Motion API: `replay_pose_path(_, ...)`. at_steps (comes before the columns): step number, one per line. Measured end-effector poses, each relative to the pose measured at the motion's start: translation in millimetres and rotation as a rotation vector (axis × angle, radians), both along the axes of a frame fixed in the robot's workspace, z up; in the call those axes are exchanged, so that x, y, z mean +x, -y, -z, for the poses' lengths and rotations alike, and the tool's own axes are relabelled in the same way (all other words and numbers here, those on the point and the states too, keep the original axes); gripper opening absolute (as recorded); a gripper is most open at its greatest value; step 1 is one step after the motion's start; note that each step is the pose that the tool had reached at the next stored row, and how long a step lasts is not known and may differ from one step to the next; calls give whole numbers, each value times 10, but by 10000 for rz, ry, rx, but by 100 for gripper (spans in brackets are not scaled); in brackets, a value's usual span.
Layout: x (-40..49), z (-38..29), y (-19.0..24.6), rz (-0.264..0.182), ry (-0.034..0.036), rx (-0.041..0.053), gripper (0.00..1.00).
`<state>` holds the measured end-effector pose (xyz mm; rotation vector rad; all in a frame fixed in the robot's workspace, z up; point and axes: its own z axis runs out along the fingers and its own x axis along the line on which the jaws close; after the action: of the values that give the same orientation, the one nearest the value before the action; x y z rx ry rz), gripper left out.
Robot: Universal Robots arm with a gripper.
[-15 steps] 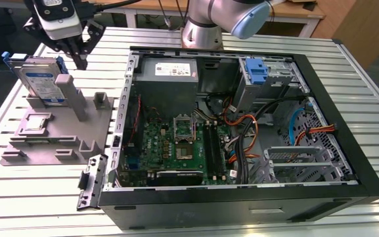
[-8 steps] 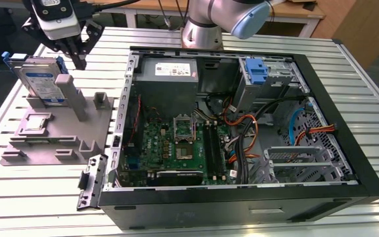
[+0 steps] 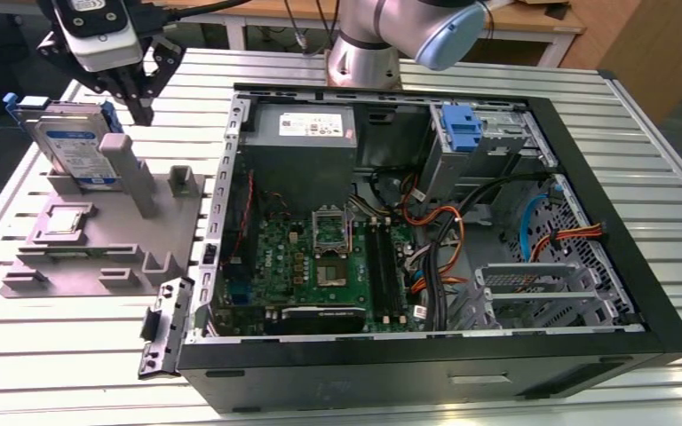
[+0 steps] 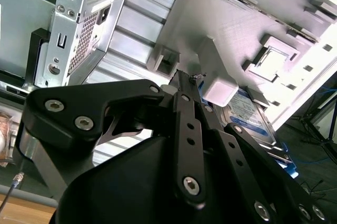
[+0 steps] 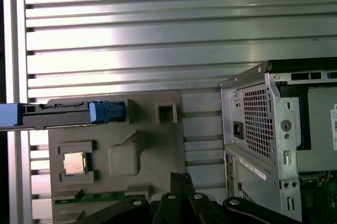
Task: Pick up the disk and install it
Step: 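Reach for the disk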
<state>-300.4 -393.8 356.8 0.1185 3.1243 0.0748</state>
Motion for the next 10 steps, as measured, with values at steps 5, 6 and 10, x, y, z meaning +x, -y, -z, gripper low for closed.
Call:
replay_pose_path(5,-12,1,0,0,0,0,10)
replay_pose_path(6,-15,1,0,0,0,0,10)
replay_pose_path(10,-28,3,-1,0,0,0,10)
